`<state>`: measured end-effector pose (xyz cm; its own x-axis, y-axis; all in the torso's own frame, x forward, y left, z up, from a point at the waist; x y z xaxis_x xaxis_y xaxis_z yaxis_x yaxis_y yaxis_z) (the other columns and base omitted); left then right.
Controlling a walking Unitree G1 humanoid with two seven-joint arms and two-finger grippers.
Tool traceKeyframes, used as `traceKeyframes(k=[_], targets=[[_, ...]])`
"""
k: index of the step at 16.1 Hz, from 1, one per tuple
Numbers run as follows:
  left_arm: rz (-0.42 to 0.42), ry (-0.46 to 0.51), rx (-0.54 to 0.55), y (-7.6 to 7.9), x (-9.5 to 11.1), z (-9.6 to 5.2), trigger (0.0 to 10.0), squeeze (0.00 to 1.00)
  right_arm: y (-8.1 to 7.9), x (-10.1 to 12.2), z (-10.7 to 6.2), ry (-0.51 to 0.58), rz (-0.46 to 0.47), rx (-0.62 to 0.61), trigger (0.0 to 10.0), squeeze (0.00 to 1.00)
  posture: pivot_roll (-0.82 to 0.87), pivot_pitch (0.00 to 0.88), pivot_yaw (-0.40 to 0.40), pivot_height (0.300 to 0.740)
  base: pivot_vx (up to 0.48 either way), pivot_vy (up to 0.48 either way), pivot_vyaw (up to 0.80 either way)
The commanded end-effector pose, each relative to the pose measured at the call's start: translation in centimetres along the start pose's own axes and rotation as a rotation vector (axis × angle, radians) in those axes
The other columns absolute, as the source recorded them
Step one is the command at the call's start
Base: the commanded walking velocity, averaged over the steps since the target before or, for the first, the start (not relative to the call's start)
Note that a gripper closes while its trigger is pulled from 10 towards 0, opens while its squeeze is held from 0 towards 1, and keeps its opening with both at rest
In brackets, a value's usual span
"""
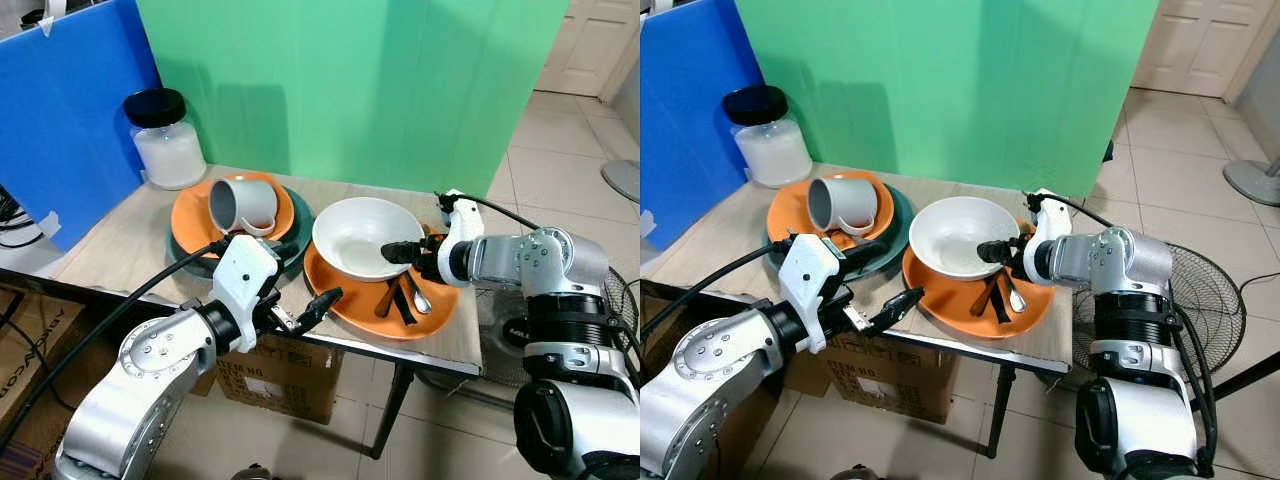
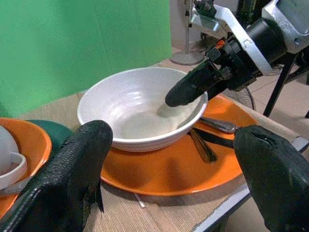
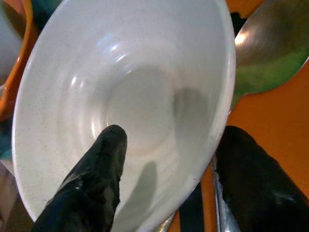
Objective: Setting the table
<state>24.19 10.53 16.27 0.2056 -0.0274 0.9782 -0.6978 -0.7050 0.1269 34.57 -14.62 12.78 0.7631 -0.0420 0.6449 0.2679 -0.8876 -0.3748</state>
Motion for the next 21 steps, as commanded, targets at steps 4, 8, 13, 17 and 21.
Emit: traceKeyframes(k=[4, 8, 13, 17, 21], targets=[[0.008, -0.012, -0.013, 0.2, 0.0, 0.0, 10.0, 0.0, -0.2, 0.3, 0.2, 0.007, 0.041, -0.001, 0.0, 0.0, 0.13, 0.0, 0.02, 0.74, 0.0, 0.0, 0.0], [0.011, -0.014, -0.016, 0.2, 0.0, 0.1, 10.0, 0.0, -0.3, 0.2, 0.3, 0.006, 0.055, -0.001, 0.0, 0.0, 0.13, 0.0, 0.021, 0.74, 0.0, 0.0, 0.0], [0.017, -0.013, -0.015, 0.3, 0.0, 0.1, 10.0, 0.0, -0.3, 0.2, 0.2, 0.017, 0.074, -0.012, 0.0, 0.0, 0.13, 0.0, 0.023, 0.74, 0.0, 0.0, 0.0], [0.02, -0.01, -0.011, 0.3, 0.0, 0.1, 10.0, 0.0, -0.4, 0.6, 0.0, 0.048, 0.097, -0.012, 0.0, 0.0, 0.13, 0.0, 0.021, 0.74, 0.0, 0.0, 0.0], [0.023, -0.007, -0.011, 0.3, 0.1, 0.1, 10.0, 0.0, -0.5, 1.6, -0.8, 0.107, 0.107, -0.016, 0.0, 0.0, 0.12, 0.0, 0.025, 0.74, 0.0, 0.0, 0.0]])
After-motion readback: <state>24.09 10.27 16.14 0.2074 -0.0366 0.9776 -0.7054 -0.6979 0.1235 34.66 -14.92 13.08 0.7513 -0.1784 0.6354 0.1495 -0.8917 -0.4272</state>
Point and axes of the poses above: a point about 5 cm out from each wrist's last joint towards the gripper, its own z axis pointing out of the wrist towards the gripper, its own x axis along the axis of the wrist's last joint, y = z × x, the point moved 2 cm from there along z, pointing out of the wrist towards the gripper, and after that the axes turned 13 degrees about -z, right-handed, at the moved point
